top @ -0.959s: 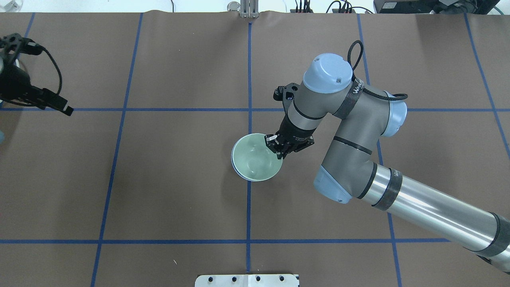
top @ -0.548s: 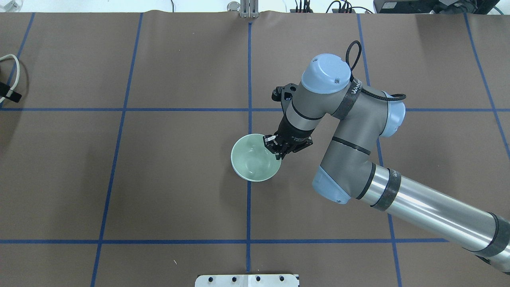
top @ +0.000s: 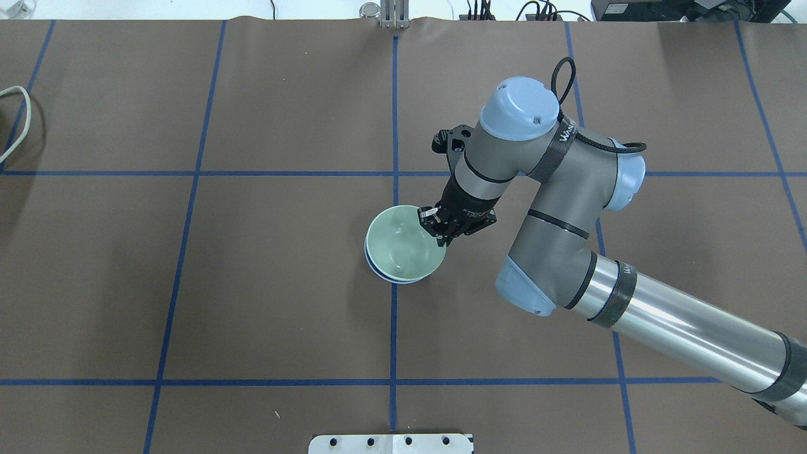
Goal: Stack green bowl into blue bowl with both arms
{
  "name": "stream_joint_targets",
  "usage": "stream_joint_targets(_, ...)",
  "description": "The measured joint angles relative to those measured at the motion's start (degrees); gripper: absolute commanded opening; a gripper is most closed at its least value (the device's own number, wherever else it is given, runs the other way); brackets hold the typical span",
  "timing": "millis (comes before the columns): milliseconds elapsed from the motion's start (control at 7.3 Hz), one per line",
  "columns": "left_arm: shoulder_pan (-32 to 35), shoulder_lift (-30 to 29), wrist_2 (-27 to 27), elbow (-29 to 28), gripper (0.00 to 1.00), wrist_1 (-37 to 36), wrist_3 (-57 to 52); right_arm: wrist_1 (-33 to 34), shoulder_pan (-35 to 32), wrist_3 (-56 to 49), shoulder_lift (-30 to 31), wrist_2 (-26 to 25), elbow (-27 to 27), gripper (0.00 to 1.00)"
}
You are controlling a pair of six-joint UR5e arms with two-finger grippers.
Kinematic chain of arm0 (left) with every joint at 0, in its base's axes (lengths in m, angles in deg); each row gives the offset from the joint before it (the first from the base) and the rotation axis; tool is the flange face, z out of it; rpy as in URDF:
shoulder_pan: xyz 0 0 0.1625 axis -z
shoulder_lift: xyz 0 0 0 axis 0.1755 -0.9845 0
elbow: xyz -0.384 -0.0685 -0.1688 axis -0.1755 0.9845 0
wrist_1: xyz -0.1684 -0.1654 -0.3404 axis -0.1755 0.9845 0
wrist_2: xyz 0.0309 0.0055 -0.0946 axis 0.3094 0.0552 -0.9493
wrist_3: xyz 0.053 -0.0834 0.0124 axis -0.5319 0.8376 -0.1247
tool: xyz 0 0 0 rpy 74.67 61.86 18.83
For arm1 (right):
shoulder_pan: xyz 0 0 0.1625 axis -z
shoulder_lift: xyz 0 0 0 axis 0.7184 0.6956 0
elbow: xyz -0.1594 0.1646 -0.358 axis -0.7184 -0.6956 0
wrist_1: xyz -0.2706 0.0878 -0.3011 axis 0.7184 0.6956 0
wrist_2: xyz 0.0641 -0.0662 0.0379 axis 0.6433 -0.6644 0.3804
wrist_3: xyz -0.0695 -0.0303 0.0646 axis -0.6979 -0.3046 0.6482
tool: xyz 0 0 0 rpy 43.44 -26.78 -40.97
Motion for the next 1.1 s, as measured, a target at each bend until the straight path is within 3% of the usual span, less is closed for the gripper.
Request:
stream_joint_targets(959,1.40,2.11,0.04,-0.13,0.98,-0.18,-3.39,-0.14,-0.06,0.31,-1.34,-0.23,-2.29,0.00)
stream_joint_targets(1096,1.40,2.11,0.04,-0.18,0.98,-0.17,-3.39,-0.19,-0.03,0.59,-1.43,-0.21,-2.22,0.28)
